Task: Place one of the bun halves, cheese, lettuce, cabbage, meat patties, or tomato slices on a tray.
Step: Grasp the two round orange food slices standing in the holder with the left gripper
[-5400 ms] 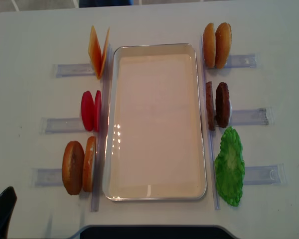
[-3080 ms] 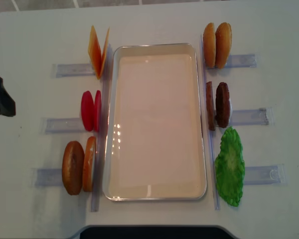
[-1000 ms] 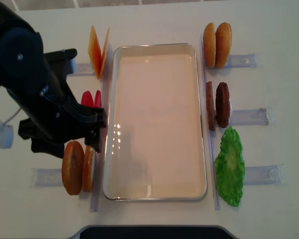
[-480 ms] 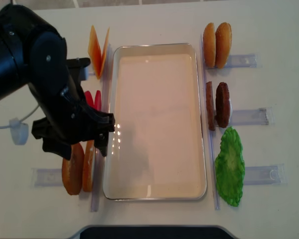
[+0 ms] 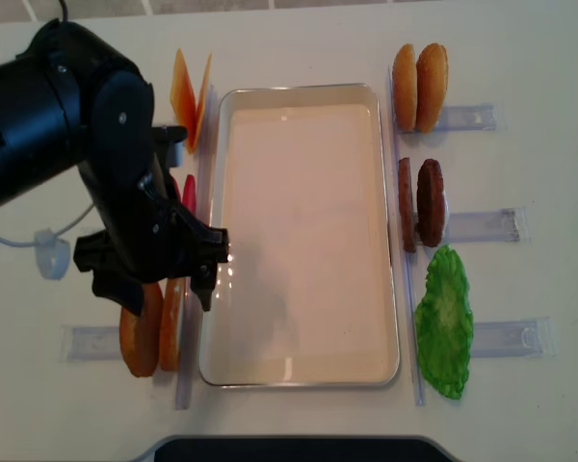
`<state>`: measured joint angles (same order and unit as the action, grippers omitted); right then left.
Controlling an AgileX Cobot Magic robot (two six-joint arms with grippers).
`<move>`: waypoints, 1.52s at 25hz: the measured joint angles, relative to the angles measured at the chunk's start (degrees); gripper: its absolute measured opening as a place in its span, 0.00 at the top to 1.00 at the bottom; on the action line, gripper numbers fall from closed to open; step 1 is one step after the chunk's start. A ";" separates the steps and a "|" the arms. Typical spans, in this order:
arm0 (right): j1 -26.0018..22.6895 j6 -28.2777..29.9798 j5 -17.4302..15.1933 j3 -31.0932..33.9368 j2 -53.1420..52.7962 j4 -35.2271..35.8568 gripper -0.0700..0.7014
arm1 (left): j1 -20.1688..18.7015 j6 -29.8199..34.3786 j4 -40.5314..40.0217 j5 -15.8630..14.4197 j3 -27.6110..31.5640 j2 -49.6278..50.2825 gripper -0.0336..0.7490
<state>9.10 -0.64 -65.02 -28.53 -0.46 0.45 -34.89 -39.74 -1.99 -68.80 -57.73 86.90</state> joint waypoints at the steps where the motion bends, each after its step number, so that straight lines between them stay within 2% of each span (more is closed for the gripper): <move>1: 0.00 0.00 0.00 0.00 0.00 0.00 0.22 | 0.00 0.00 0.00 0.27 0.00 0.21 0.09; 15: 0.00 0.00 0.00 0.00 0.00 0.00 0.22 | 0.00 1.21 0.00 1.86 0.00 4.30 0.11; 38: 0.00 0.00 0.00 0.00 0.00 0.00 0.22 | 0.00 2.43 -0.55 2.22 0.00 5.70 0.13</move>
<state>9.10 -0.64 -65.02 -28.53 -0.46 0.45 -34.89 -37.31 -2.55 -66.58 -57.73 92.60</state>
